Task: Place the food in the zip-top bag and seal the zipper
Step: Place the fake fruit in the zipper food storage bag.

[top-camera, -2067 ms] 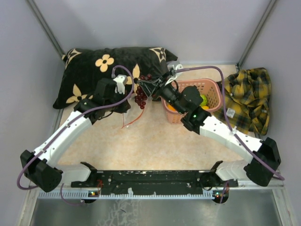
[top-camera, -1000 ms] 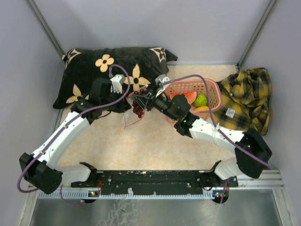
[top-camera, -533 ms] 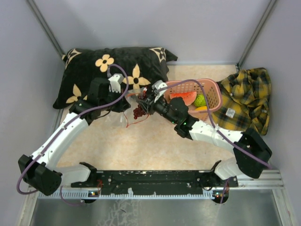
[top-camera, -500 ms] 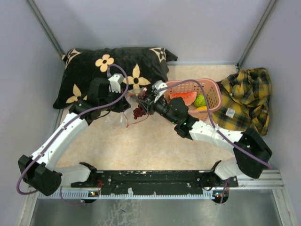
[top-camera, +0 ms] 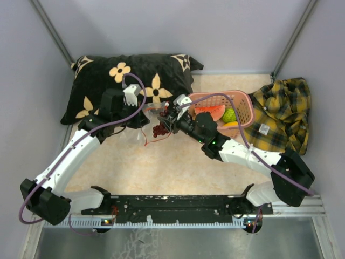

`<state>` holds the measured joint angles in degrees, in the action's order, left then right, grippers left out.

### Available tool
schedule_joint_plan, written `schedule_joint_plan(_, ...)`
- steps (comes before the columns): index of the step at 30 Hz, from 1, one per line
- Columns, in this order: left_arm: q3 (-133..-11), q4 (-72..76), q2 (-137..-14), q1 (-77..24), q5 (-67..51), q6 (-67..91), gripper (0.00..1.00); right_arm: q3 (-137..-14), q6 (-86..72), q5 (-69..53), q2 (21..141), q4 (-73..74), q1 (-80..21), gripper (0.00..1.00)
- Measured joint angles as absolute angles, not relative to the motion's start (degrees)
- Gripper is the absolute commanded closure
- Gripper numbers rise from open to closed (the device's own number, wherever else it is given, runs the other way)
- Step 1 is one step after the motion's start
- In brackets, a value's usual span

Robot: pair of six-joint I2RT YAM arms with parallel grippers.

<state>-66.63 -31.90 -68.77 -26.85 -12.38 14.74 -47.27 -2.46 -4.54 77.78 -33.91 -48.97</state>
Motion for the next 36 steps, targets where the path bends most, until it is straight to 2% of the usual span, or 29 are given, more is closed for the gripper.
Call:
schedule_joint_plan(21, -66.3, -30.9, -68.8, -26.9, -18.3, 14.9, 1.00, -47.6, -9.2, -12.7, 83.7, -50.3, -49.0, 1.00)
schedule_joint_plan(36, -66.1, -30.9, -70.2, -26.8, -18.5, 15.2, 1.00, -51.6, -2.8, -24.7, 80.6, -44.4, -49.0, 1.00)
